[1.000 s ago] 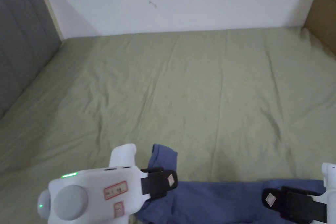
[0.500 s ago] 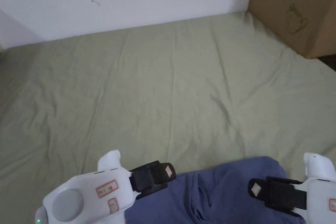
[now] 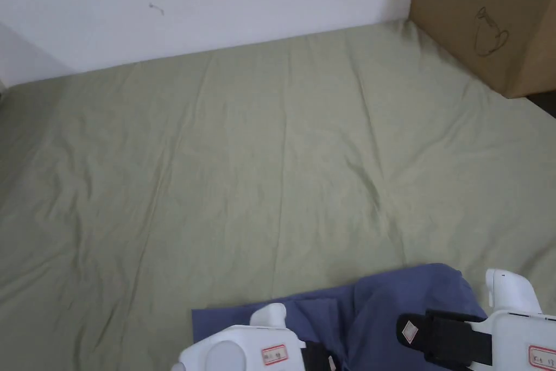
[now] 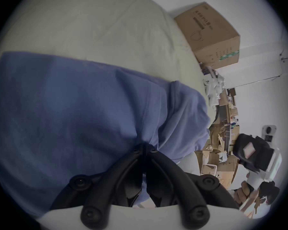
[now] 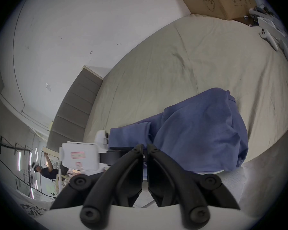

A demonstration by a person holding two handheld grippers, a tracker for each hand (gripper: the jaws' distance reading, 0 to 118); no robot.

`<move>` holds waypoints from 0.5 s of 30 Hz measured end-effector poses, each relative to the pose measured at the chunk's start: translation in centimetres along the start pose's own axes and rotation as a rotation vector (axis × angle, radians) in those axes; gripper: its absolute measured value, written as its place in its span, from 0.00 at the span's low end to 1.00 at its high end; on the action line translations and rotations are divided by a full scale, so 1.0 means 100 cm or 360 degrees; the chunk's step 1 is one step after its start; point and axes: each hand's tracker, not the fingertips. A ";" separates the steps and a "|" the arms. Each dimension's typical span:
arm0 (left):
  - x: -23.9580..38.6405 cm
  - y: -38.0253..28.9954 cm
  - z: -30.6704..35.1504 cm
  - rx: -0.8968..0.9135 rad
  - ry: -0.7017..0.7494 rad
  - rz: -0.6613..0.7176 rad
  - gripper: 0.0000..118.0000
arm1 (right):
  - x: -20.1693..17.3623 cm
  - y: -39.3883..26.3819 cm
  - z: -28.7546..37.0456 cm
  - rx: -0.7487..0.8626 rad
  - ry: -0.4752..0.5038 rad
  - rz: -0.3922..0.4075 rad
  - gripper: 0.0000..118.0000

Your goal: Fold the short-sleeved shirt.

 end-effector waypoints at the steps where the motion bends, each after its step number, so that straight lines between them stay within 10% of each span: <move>1: 0.002 0.002 0.004 0.0035 -0.0039 0.0016 0.03 | -0.002 0.000 0.003 0.0019 0.0014 -0.0006 0.03; 9: -0.015 0.006 0.089 0.0250 -0.0302 -0.0098 0.05 | -0.026 0.006 0.008 0.0062 0.0000 0.0091 0.03; 13: -0.072 0.000 0.136 0.0355 -0.0239 -0.0007 0.86 | -0.034 0.006 0.000 0.0021 -0.0018 0.0134 0.03; 15: -0.104 -0.005 0.150 0.0371 -0.0136 0.0073 0.93 | -0.036 0.006 -0.005 0.0007 -0.0021 0.0143 0.03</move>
